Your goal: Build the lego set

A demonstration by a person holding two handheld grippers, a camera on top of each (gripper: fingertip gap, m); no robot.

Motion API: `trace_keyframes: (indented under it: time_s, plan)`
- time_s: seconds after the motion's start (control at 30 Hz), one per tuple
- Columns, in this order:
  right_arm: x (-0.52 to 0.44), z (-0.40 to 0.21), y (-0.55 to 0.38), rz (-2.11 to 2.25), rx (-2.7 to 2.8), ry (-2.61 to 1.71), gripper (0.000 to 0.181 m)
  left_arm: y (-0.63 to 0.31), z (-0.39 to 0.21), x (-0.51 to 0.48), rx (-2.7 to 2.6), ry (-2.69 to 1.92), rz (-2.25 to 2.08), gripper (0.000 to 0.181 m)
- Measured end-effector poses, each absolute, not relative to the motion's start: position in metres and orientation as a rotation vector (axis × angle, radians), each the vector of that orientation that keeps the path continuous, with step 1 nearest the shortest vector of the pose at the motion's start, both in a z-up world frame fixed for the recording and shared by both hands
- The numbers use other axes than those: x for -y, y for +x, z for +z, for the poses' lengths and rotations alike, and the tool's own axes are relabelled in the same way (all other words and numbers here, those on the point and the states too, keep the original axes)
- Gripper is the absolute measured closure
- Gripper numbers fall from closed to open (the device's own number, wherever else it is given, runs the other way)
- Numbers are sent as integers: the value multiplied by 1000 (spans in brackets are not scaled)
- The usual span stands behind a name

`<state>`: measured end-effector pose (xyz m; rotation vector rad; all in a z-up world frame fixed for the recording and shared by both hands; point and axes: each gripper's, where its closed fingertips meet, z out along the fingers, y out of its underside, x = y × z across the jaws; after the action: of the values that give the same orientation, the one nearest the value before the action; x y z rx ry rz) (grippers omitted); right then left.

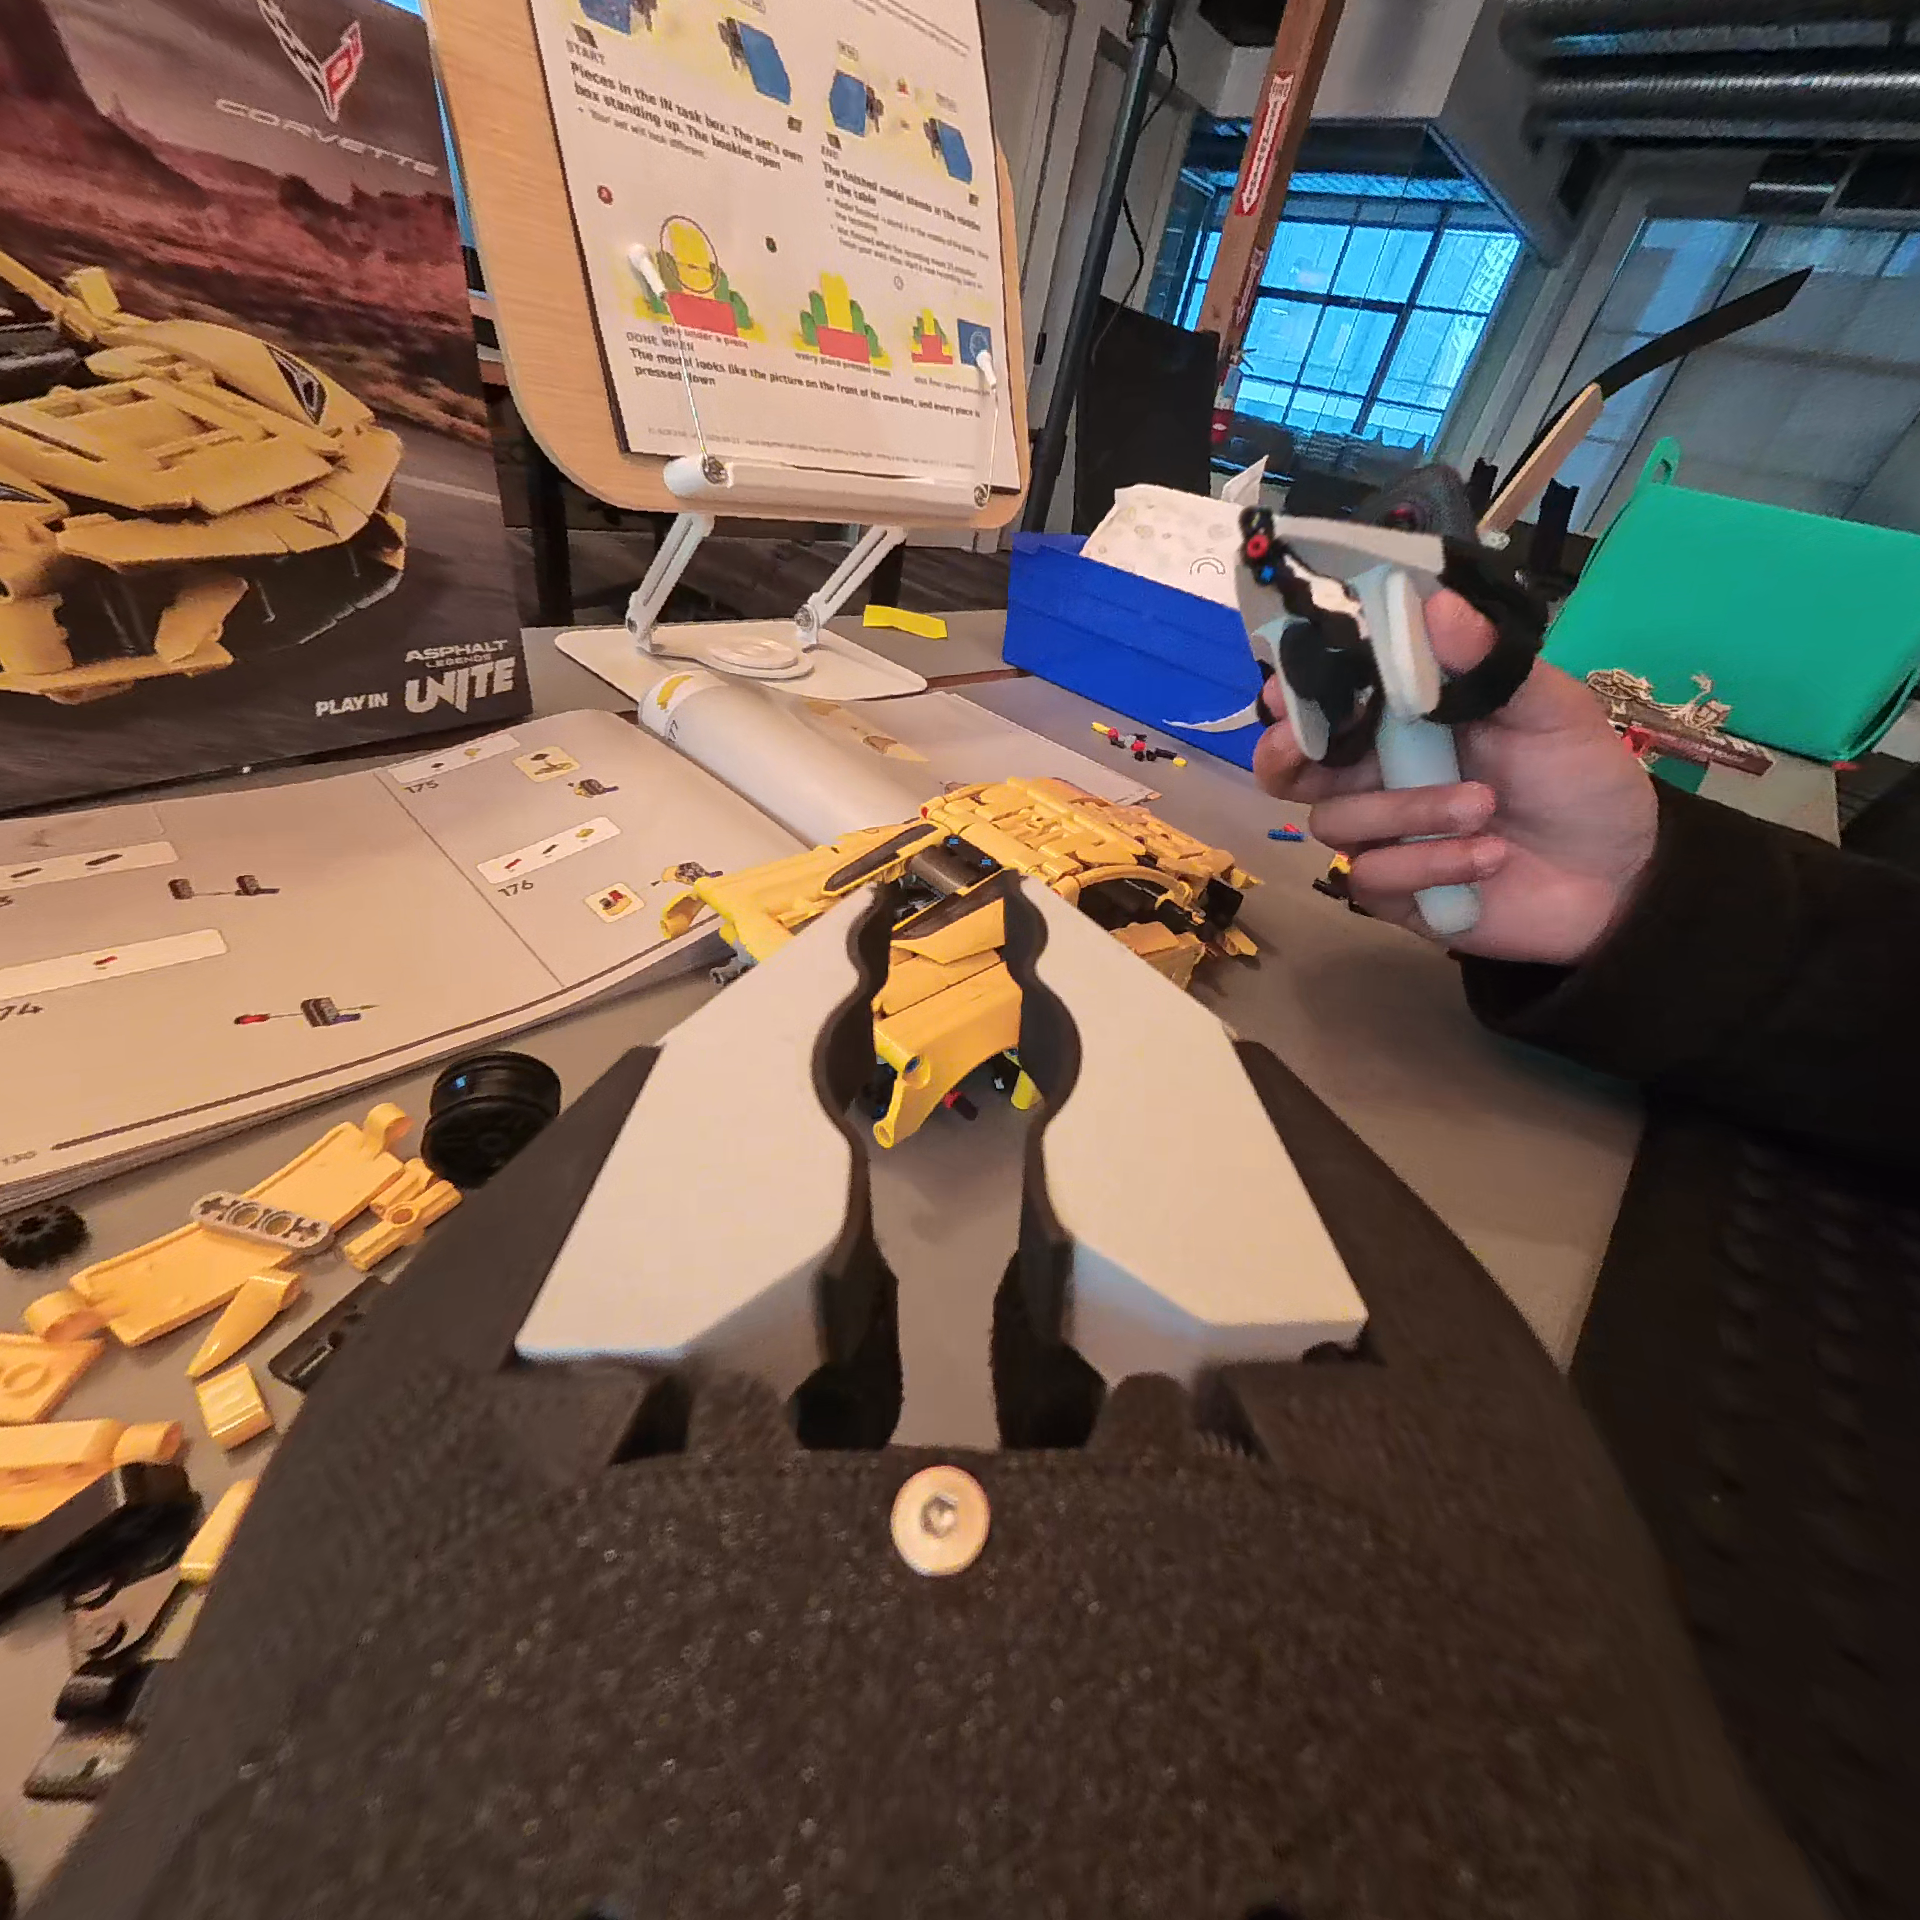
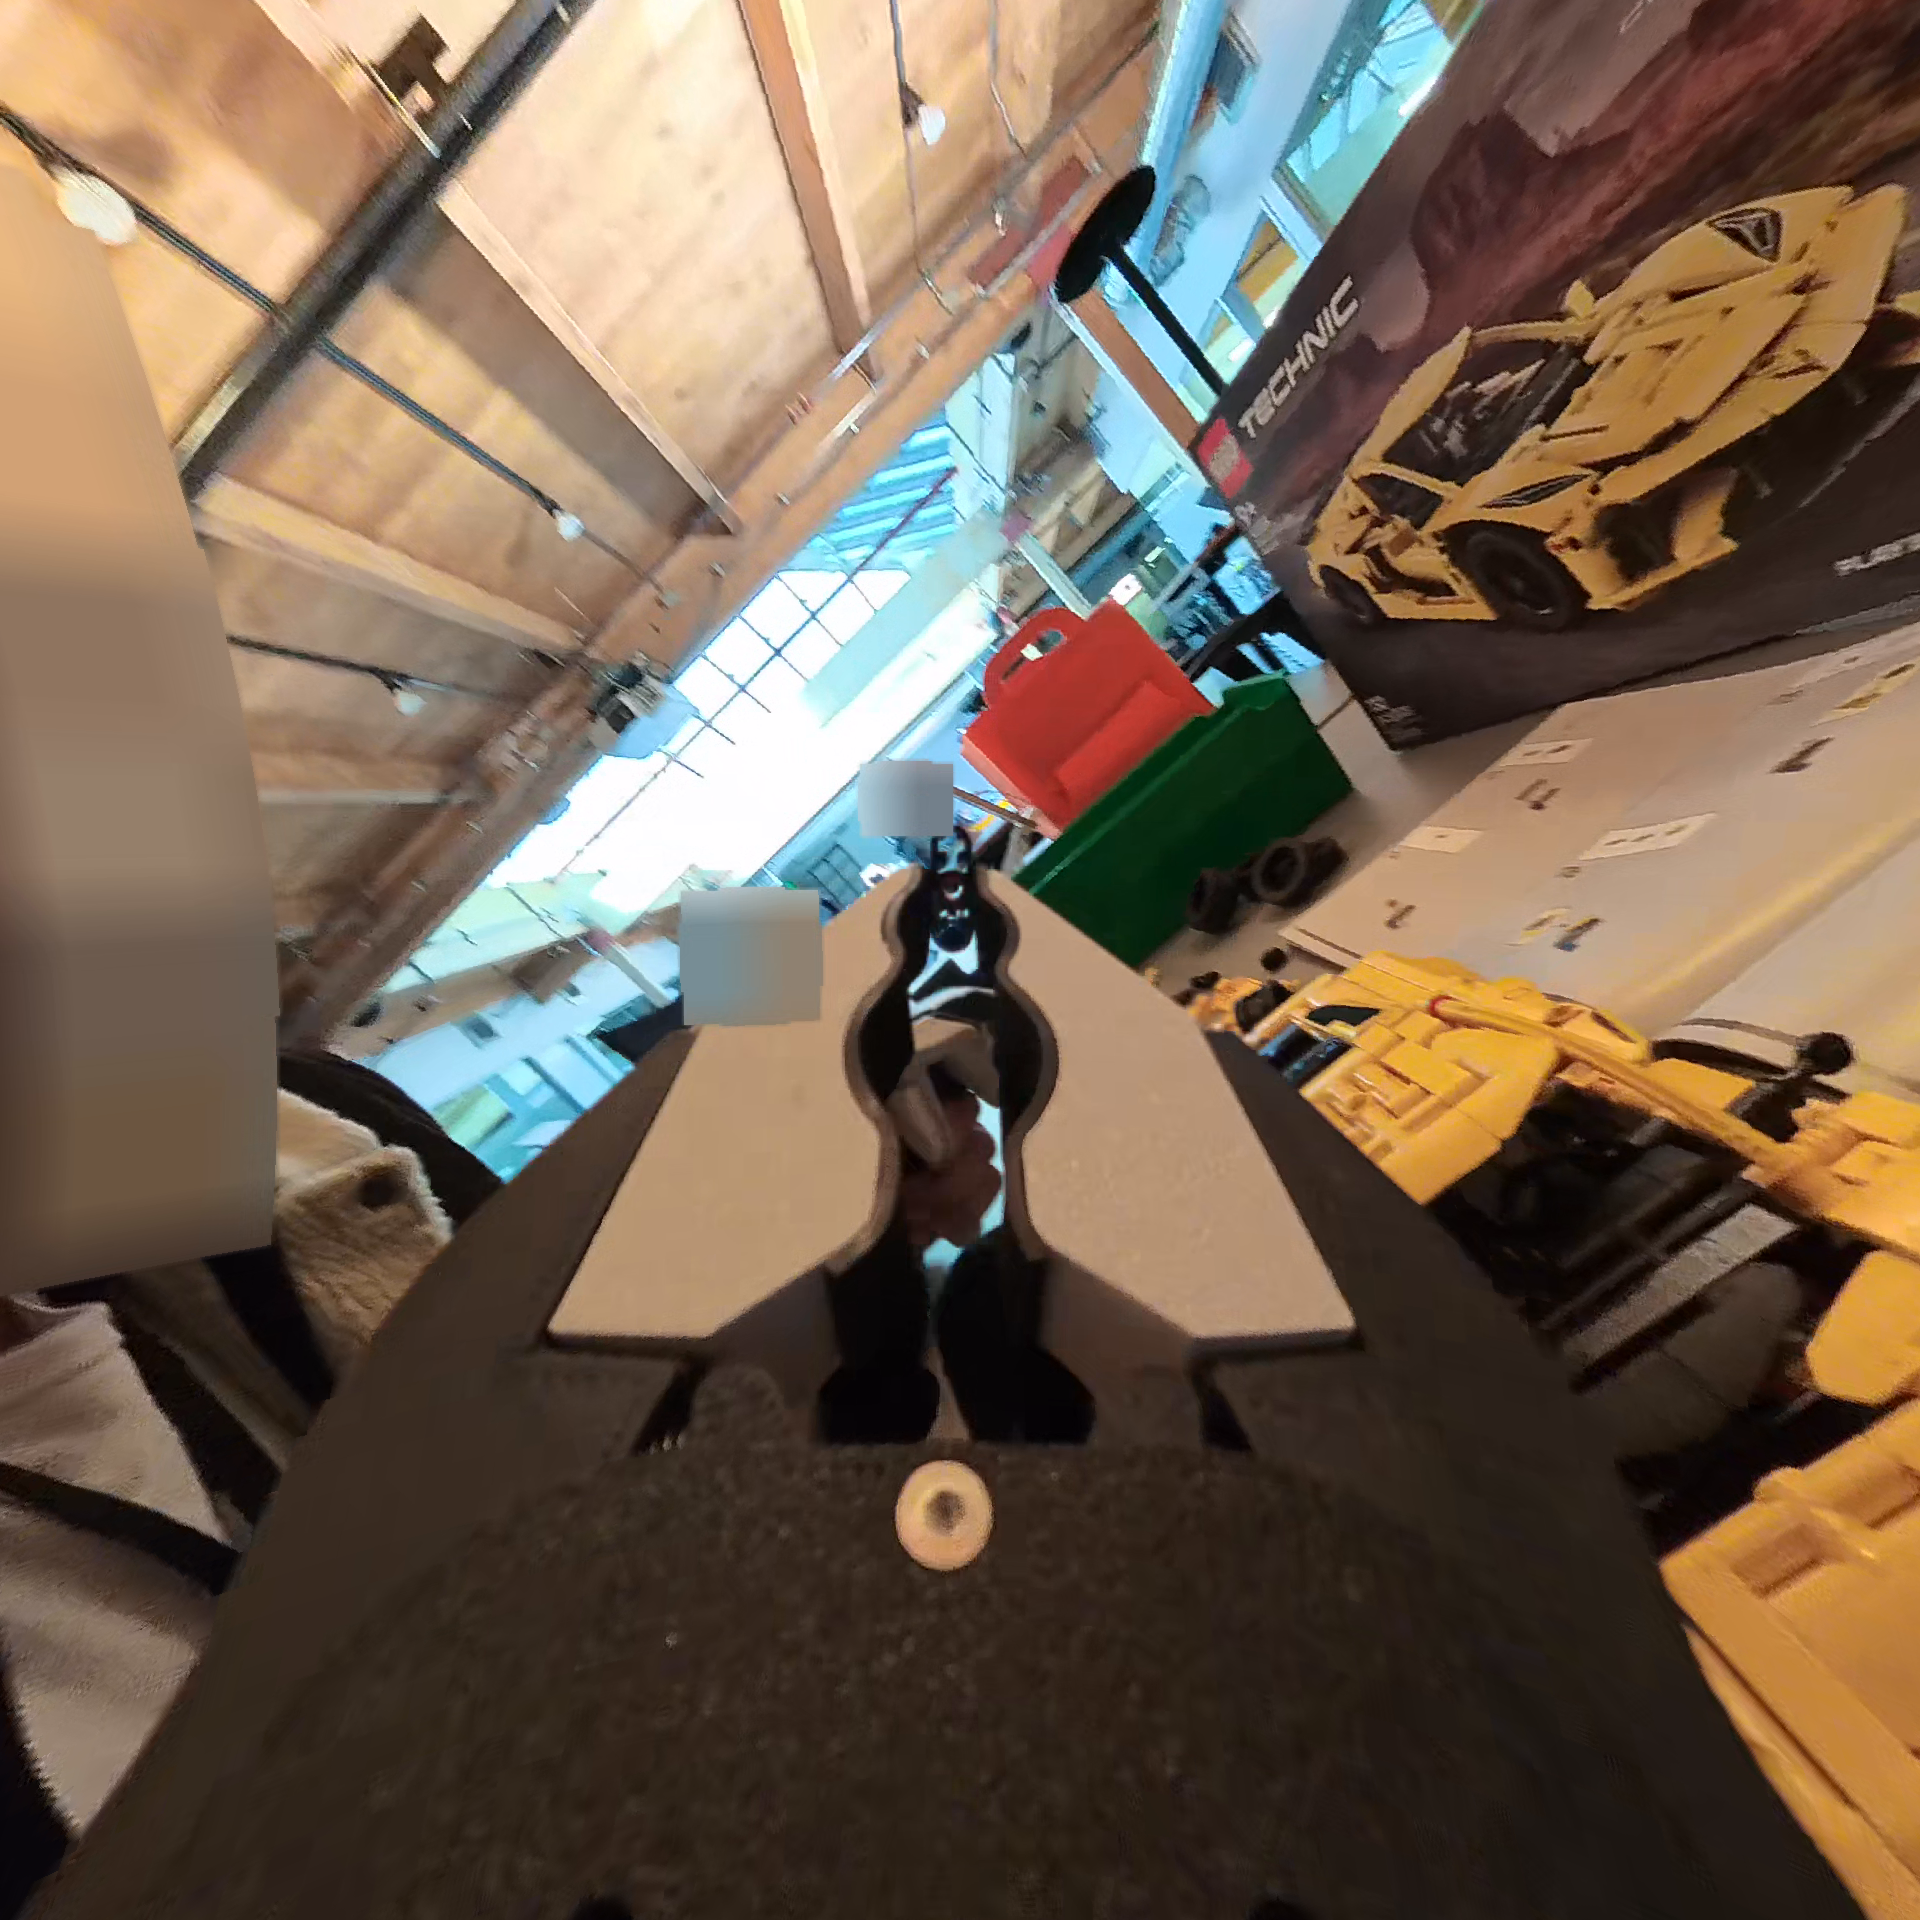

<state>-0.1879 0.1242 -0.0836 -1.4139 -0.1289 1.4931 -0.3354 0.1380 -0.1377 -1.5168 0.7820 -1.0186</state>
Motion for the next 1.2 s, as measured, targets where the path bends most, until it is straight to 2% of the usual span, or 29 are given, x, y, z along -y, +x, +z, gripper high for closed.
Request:
trace_keyframes:
  time_s: [0.17, 0.27, 0.33, 0.5, 0.6, 1.03, 1.13, 1.2]
  plan:
    - [-121, -78, -189, 1536, 121, -1390, 176, -336, -138, -138, -779, -1521, -1018, 161]
    - [-122, -85, -196, 1400, 186, -1475, 176, -336, -139, -138, -780, -1519, -1011, 161]
    - [-124, -92, -200, 1209, 260, -1547, 176, -336, -139, -138, -781, -1519, -1009, 161]
    - [-142, -109, -173, 387, 387, -1645, 176, -336, -140, -139, -781, -1525, -1015, 161]
    - [-143, -107, -167, 159, 435, -1621, 176, -335, -140, -138, -779, -1525, -1023, 161]
    - [-136, -119, -196, 283, 576, -1628, 176, -335, -141, -138, -774, -1536, -1048, 161]
    - [-89, -160, -261, 678, 990, -1775, 176, -336, -140, -139, -763, -1536, -1052, 161]
    - [-58, -197, -282, 721, 1255, -1890, 175, -338, -139, -142, -747, -1533, -1040, 161]
